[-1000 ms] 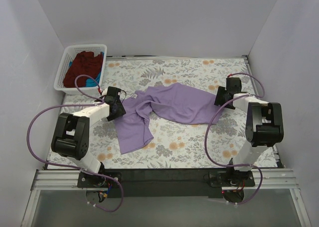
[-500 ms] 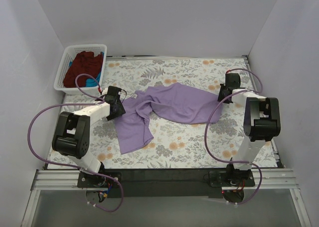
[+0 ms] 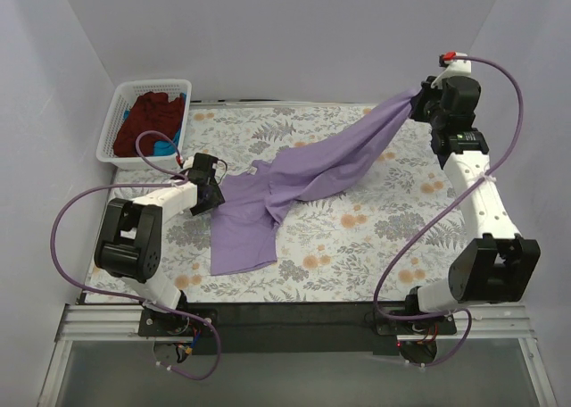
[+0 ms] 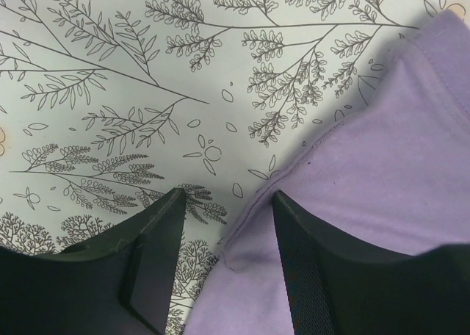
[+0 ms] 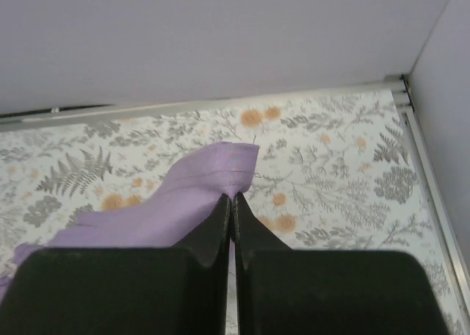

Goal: Fold and stack the t-shirts
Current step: Flatten the tshirt out

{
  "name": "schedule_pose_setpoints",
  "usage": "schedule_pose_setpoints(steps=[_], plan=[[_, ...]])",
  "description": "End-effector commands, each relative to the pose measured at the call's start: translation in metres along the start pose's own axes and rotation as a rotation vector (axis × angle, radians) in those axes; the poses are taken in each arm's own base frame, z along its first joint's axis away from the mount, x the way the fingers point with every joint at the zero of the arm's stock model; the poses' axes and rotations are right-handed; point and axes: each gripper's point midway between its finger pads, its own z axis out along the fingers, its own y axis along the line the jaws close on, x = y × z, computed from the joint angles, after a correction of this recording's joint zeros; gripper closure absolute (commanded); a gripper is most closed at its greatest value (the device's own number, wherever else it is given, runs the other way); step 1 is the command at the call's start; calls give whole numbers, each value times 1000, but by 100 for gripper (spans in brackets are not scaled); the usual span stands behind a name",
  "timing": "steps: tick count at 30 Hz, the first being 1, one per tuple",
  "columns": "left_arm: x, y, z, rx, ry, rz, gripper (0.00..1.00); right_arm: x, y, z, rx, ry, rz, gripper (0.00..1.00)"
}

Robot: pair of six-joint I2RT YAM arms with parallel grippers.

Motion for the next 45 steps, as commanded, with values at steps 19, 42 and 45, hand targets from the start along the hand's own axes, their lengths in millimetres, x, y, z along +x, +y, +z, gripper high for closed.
schedule_pose_setpoints(steps=[19,42,45], plan=[[27,16,15,-79,102,51,50,3,-72,-70,322,-100,1,99],[29,19,7,-74,105,53,50,196,117,-17,-283,456,16,43],[27,19,5,-69,95,50,50,195,147,9,-275,443,-25,41]])
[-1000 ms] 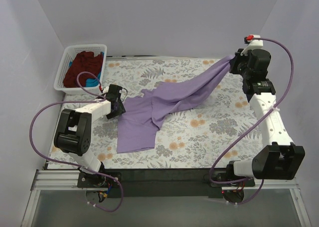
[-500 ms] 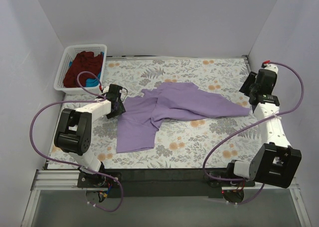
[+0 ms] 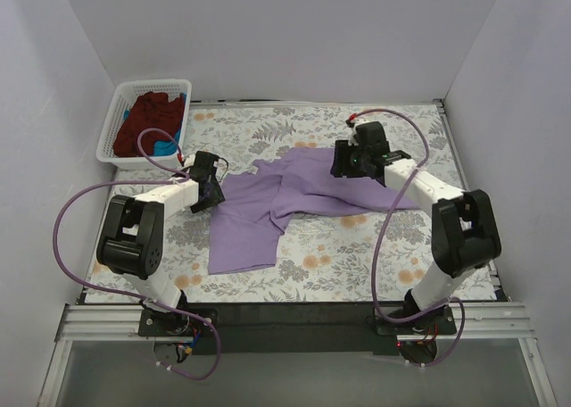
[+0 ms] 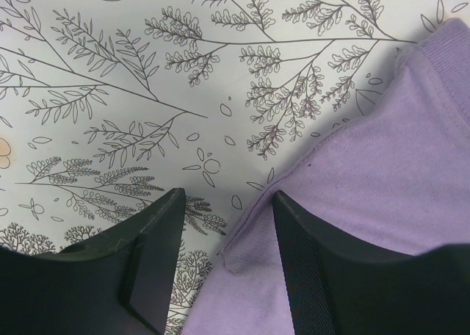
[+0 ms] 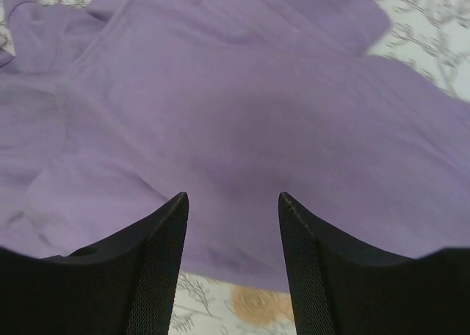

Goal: Fold and stack the t-shirts
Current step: Flatten the tshirt out

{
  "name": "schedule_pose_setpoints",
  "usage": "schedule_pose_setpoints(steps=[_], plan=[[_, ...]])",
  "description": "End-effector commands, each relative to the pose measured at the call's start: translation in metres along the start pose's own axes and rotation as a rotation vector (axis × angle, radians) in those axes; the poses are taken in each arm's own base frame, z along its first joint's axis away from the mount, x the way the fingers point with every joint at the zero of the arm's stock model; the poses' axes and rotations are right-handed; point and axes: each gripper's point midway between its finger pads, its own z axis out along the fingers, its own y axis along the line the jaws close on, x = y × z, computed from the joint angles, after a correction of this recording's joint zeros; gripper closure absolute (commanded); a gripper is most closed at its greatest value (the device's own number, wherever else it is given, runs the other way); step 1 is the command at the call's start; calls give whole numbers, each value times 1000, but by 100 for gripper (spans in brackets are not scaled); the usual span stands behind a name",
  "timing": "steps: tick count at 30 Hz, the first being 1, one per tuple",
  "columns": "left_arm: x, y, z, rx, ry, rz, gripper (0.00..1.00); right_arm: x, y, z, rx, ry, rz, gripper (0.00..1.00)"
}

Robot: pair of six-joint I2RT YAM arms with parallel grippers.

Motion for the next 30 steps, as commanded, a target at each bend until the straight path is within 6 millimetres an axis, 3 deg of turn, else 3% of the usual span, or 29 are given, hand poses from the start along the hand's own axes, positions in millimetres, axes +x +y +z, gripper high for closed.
schedule_pose_setpoints(steps=[1,4,5,6,8,9,11,17,25,28,30], plan=[[31,18,1,-45,98,32,50,-60,35,13,-10,-140,-23,39],[32,16,1,-39,105,34,50,-62,51,45,6,-130,-43,33],[33,16,2,-38,109,36,50,-80,61,48,-1,-166,-53,33],[32,15,1,-35,108,33,50,-69,64,67,9,-135,-68,33],[31,14,1,-28,106,31,50,-86,71,79,31,-169,-76,33],[32,13,1,-26,111,32,50,-77,71,96,47,-146,-83,34],[32,12,1,-20,113,33,50,-79,68,115,90,-153,-74,37],[31,8,0,0,120,33,50,-76,63,155,147,-152,-55,47],[30,7,0,0,117,32,50,-71,77,186,110,-139,-44,48],[31,7,0,-2,120,35,50,-60,69,195,136,-117,-40,48],[31,7,1,-3,119,33,50,-57,65,196,154,-113,-38,55]])
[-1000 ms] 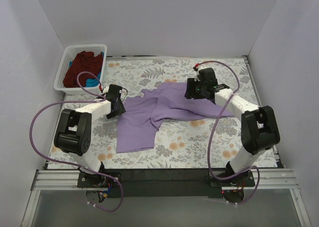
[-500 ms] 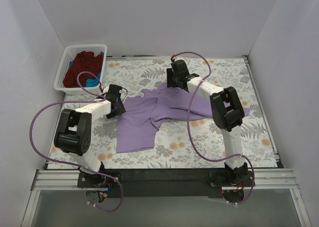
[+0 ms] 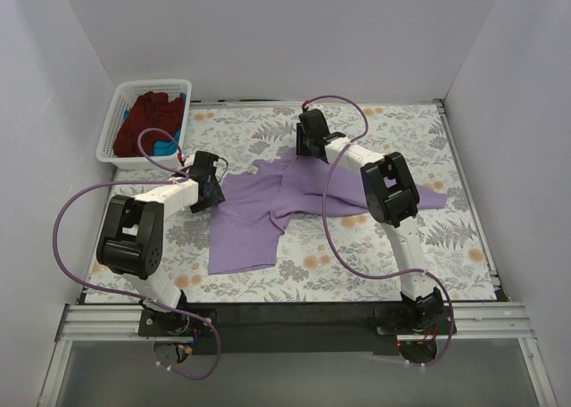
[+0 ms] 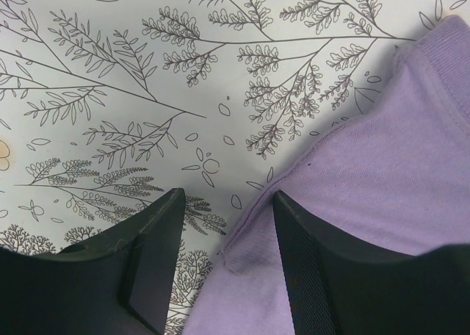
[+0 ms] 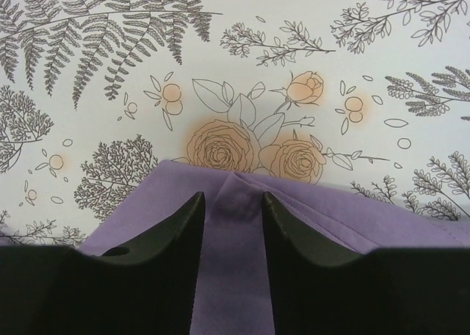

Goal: Fold and stack the t-shirts
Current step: Flatten the tshirt out

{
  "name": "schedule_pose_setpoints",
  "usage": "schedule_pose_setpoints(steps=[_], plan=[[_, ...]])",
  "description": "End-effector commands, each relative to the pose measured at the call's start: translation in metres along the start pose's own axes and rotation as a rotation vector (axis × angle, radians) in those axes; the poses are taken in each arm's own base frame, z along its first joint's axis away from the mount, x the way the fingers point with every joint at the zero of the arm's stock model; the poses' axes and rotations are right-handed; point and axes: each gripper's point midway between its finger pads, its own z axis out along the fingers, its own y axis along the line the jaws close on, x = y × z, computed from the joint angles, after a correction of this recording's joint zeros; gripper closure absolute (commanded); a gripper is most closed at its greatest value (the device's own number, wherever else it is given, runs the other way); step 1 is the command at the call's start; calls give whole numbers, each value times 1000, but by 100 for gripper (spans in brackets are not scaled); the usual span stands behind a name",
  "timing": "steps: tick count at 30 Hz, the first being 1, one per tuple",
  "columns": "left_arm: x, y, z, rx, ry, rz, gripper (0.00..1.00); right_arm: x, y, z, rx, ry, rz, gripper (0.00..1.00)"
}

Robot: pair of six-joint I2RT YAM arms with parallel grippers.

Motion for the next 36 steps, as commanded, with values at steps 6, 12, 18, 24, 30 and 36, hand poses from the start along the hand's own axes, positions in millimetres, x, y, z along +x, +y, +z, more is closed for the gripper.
schedule_pose_setpoints(steps=[6,12,18,24,30,36], plan=[[30,9,2,-18,113,26,50,-8,-5,0,51,-32,4,86],[29,9,1,-17,111,27,50,-25,-7,-14,58,-68,-27,99],[28,10,1,-21,109,26,49,-61,-5,-69,32,-140,-50,99],[26,9,0,-19,101,26,49,-55,-16,-140,4,-135,-62,99],[26,10,0,-25,102,29,49,2,-42,-228,-35,-68,-37,99],[26,12,-1,-29,97,29,49,84,-72,-311,-61,49,33,99]])
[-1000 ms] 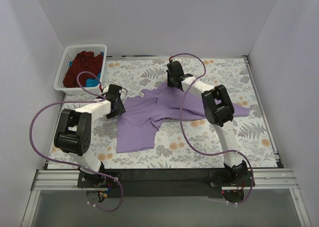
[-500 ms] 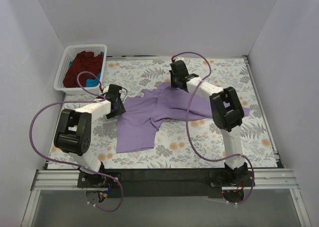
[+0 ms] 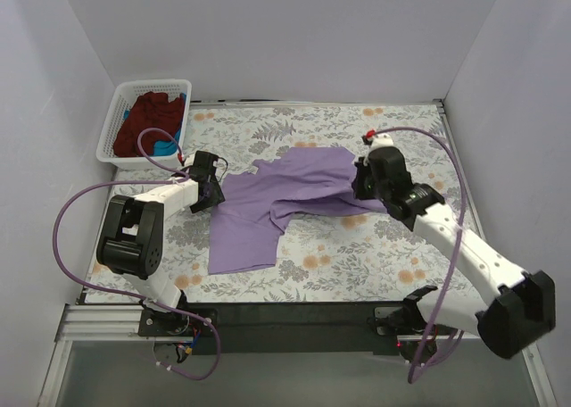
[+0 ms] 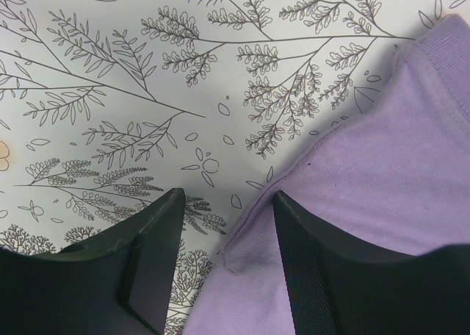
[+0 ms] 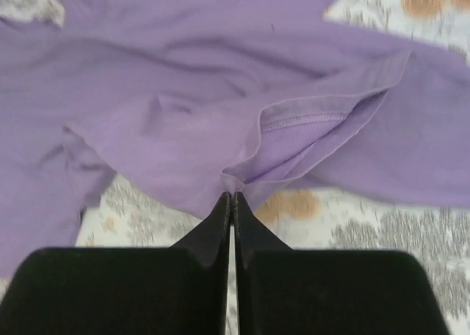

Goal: Fold and stack the t-shirts
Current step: Flatten the tshirt out

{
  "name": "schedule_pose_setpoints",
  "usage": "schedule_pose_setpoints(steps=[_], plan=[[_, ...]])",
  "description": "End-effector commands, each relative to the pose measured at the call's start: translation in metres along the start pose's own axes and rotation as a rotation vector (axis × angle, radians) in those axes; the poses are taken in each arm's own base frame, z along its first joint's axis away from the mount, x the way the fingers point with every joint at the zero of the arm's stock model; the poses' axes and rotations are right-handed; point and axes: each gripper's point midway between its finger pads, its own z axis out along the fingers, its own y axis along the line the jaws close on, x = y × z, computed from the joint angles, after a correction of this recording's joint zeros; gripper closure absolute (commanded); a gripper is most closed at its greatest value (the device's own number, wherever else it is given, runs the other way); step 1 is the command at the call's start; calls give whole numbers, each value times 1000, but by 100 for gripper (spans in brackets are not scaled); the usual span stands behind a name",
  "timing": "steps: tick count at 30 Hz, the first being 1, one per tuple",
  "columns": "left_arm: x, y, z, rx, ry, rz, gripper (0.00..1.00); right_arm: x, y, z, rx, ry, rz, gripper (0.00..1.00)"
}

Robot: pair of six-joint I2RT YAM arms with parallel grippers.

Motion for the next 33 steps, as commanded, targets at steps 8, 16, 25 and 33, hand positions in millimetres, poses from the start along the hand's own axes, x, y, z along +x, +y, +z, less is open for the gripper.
schedule_pose_setpoints(steps=[8,16,25,33], plan=[[19,12,-4,-31,72,19,49,111,-38,-140,10,170,203,99],[20,13,-8,-25,65,6,49,152,-55,-204,49,208,376,99],[9,10,-20,7,13,1,49,144,-38,-227,-65,193,416,63],[0,-24,-68,176,-23,43,49,103,-69,-222,121,80,312,29]])
